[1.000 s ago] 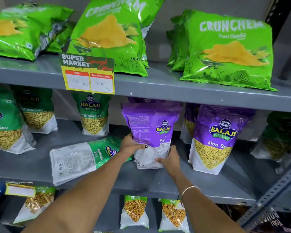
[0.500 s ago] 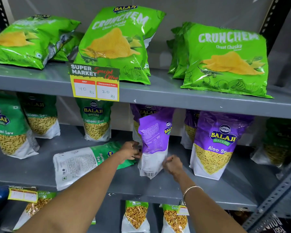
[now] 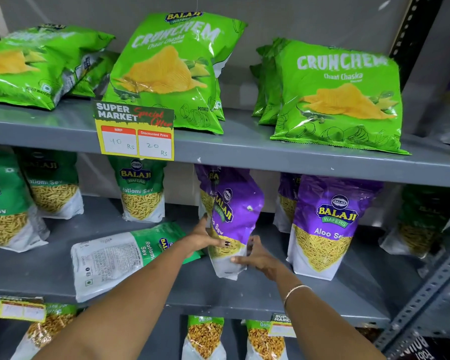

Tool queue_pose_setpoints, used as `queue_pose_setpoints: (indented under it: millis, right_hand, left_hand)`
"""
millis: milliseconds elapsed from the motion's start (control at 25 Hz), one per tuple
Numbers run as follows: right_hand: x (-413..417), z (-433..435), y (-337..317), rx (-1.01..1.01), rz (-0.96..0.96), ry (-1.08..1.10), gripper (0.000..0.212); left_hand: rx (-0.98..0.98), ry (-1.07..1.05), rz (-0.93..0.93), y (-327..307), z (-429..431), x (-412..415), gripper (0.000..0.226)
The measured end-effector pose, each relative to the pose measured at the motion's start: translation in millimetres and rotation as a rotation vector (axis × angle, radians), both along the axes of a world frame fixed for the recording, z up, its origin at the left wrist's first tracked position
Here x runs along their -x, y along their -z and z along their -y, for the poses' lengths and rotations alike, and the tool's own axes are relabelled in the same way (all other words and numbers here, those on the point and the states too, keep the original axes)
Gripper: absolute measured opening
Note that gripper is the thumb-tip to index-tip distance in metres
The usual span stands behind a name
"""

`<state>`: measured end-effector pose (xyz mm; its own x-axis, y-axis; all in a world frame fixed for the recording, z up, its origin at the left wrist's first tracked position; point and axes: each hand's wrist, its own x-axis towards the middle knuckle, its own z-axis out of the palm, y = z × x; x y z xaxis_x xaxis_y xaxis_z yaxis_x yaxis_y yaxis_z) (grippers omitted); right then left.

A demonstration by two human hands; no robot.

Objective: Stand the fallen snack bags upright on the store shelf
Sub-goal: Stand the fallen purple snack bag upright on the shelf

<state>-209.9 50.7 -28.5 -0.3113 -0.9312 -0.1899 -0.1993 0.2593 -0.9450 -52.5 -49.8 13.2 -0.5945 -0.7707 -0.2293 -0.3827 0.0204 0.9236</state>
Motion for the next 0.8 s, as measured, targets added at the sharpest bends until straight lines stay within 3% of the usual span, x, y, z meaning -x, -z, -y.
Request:
queue_pose_setpoints:
  millis: [200,280,400,560,680,800]
  right_hand:
    - [17.0,-5.4,-17.6,0.025,0.055,-0.008,0.043]
    - [24.9,-0.9,-15.2,0.049,0.097,0.022,0.043]
    - [26.1,3.5,-10.7,0.043,0.153,-0.077,0.062]
    - [21.7,9.1,-12.0,0.083,0.161,-0.122,0.059]
    - [22.5,10.3,-18.7,0.034,0.160,-0.178,0.045]
    - [20.2,3.8,-35.6,-0.248,-0.003,-0.151,0.012]
  left_hand:
    - [0.013,-0.120,0.050,-1.3,3.6,-9.5,0.048]
    - [-0.017,-0.185,-0.030,-2.2,2.0,-8.8,0.049]
    - [-0.027,-0.212,-0.093,-3.5,-6.0,-8.7,0.055]
    - [0.000,-0.230,-0.083,-2.5,-16.1,-12.4,0.049]
    - [0.029,-0.217,-0.033,-1.9,-13.9,-17.9,0.044]
    - [0.141,-0.180,0.125,-5.0,-5.2,-31.3,0.047]
